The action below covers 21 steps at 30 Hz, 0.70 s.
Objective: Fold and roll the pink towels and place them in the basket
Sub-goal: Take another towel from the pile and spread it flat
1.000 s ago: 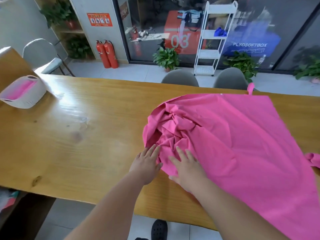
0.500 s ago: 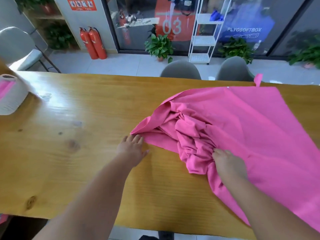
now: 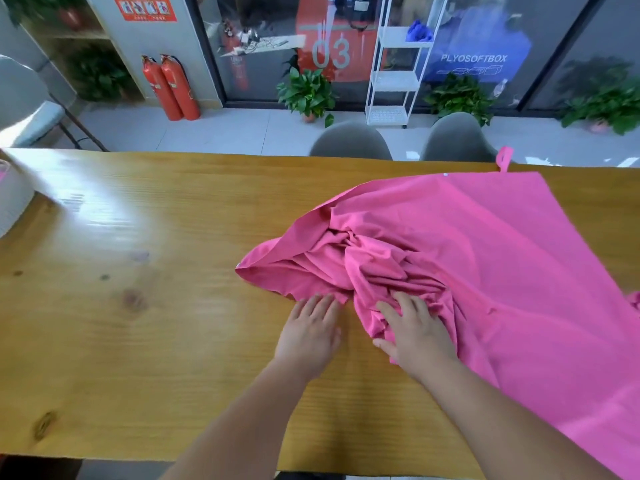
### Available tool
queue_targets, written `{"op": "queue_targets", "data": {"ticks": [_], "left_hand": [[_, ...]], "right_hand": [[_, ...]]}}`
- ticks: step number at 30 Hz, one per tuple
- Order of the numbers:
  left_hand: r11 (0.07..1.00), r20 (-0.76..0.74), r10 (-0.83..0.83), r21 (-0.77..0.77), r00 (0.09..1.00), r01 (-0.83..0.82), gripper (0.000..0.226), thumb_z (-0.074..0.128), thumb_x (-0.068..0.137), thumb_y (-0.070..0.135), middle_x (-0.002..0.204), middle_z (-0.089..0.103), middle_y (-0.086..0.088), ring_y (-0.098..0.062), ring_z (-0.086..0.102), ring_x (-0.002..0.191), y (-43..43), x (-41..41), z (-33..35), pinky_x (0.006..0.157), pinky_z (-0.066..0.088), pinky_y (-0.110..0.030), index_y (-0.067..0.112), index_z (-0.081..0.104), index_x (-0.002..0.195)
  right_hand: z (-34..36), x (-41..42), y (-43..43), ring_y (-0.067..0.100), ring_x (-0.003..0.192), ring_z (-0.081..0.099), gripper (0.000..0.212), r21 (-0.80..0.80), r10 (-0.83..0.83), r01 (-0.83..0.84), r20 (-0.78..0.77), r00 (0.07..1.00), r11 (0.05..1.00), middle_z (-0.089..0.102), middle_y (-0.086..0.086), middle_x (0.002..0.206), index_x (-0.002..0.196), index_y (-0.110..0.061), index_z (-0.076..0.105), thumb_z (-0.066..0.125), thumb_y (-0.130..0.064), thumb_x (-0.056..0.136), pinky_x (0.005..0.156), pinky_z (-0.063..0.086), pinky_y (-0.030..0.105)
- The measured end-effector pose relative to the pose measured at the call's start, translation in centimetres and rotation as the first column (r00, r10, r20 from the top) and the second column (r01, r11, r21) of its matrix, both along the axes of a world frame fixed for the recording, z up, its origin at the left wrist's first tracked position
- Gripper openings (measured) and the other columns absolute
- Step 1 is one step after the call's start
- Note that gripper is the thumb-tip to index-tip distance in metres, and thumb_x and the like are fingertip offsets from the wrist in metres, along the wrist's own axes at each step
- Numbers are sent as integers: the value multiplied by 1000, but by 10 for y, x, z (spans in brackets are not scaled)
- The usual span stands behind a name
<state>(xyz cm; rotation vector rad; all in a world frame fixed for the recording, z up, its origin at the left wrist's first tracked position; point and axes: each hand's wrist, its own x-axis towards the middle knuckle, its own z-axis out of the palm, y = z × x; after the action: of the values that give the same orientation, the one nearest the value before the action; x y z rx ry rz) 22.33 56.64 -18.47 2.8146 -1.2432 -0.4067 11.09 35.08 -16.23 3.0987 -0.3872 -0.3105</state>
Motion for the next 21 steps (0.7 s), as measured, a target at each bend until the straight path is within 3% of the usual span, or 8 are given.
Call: {"op": "queue_targets", "data": {"ticks": [4, 7, 9, 12, 15, 18, 19, 21], "left_hand": [[990, 137, 108, 76, 985, -119, 71, 30, 94, 55, 150, 57, -4, -32, 52, 136, 59, 60, 1, 117, 39, -47, 22, 50, 153], [928, 166, 169, 306, 971, -214, 70, 26, 99, 57, 160, 47, -1, -32, 39, 148, 94, 104, 15, 117, 35, -45, 24, 40, 159], [916, 166, 186, 328, 968, -232, 65, 30, 102, 52, 157, 49, -6, -32, 39, 147, 91, 103, 19, 113, 39, -45, 19, 42, 157], [974, 135, 186, 106, 973, -201, 59, 31, 94, 42, 139, 63, -8, -31, 59, 128, 63, 64, 19, 102, 48, -47, 16, 58, 139], [926, 65, 247, -310, 967, -216, 57, 40, 96, 34, 154, 54, -4, -25, 52, 139, 39, 22, 22, 111, 44, -47, 18, 52, 150], [771, 5, 392, -548, 920, -326, 55, 45, 99, 28, 157, 48, -1, -26, 45, 144, 30, 7, 35, 116, 39, -46, 18, 48, 153], [730, -3, 432, -586, 902, -352, 54, 45, 100, 28, 157, 47, -2, -27, 44, 144, 31, 7, 36, 117, 38, -47, 17, 48, 152], [710, 8, 460, -604, 888, -362, 52, 45, 100, 31, 154, 49, -3, -30, 46, 143, 38, 12, 33, 116, 39, -51, 15, 50, 149]], "right_hand": [[0, 5, -15, 24, 114, 56, 76, 2, -48, 48, -43, 998, 999, 54, -5, 131, 137, -38, 58, 90, -42, 68, 74, 60, 40], [10, 13, -15, 22, 113, 57, 47, 72, -105, 102, 35, 994, 992, 58, -11, 128, 134, -41, 59, 73, -39, 89, 81, 58, 41], [19, 21, -8, 21, 117, 58, 33, 172, -145, 133, 60, 988, 976, 60, -12, 129, 130, -41, 61, 61, -39, 98, 86, 55, 41], [32, 38, 13, 16, 105, 67, 21, 435, -181, 125, 90, 979, 892, 71, -16, 117, 120, -41, 68, 60, -41, 101, 85, 54, 36], [56, 59, 33, 1, 102, 67, 24, 894, -362, 92, 81, 929, 438, 75, -13, 113, 125, -27, 74, 61, -35, 106, 90, 50, 25], [69, 71, 25, 11, 106, 68, 37, 986, -694, 123, -9, 720, 116, 76, -1, 114, 121, -15, 76, 54, -41, 109, 95, 52, 27], [65, 69, 19, 19, 106, 70, 43, 975, -748, 187, -36, 663, 119, 77, 4, 111, 115, -16, 78, 51, -49, 108, 95, 54, 34], [52, 57, 8, 33, 111, 69, 53, 859, -711, 375, -16, 703, 350, 76, 14, 114, 111, -17, 75, 42, -58, 108, 95, 52, 41]]}}
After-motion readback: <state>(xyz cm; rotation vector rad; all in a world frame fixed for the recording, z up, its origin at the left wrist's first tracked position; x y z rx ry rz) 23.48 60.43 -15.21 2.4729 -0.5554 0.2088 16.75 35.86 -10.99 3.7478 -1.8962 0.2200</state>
